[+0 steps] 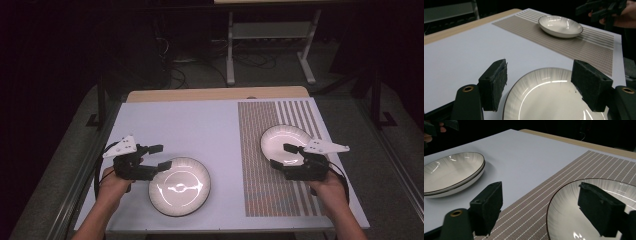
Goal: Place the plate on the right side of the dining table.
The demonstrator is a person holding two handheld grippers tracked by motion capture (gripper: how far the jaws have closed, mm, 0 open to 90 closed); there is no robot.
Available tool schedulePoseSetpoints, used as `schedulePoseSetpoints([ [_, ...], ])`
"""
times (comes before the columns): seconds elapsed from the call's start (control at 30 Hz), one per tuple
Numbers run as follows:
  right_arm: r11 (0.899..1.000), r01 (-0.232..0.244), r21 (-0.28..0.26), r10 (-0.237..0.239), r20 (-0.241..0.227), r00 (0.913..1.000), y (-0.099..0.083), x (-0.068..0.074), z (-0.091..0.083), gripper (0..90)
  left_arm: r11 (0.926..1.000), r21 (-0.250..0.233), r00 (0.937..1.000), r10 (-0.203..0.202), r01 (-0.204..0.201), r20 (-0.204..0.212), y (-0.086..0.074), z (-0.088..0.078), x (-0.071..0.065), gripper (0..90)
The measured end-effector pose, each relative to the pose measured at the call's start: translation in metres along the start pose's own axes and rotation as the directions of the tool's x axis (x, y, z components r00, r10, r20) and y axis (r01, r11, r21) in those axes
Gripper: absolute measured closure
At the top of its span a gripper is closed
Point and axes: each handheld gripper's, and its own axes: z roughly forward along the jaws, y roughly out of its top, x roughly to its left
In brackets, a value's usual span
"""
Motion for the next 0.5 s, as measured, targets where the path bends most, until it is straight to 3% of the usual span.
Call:
schedulePoseSetpoints([
  [0.17,1.0,0.004,-0.007,-0.004,-0.015,0.9999,0.0,-0.002,-0.005,16.9,0.9994,0.034,0.9999,0.006,-0.006,0.015,-0.007,-0.005,-0.001,27.9],
  [0.37,0.999,0.03,-0.033,-0.03,-0.005,0.9995,-0.001,-0.003,-0.012,17.7,0.9993,0.036,0.9998,-0.009,0.008,0.017,-0.013,-0.015,0.001,27.6],
  [0.5,0.998,0.043,-0.036,-0.043,-0.002,0.9991,-0.001,-0.003,-0.014,18.6,0.9996,0.012,0.9997,-0.025,0.025,0.007,-0.017,-0.025,0.003,27.4],
])
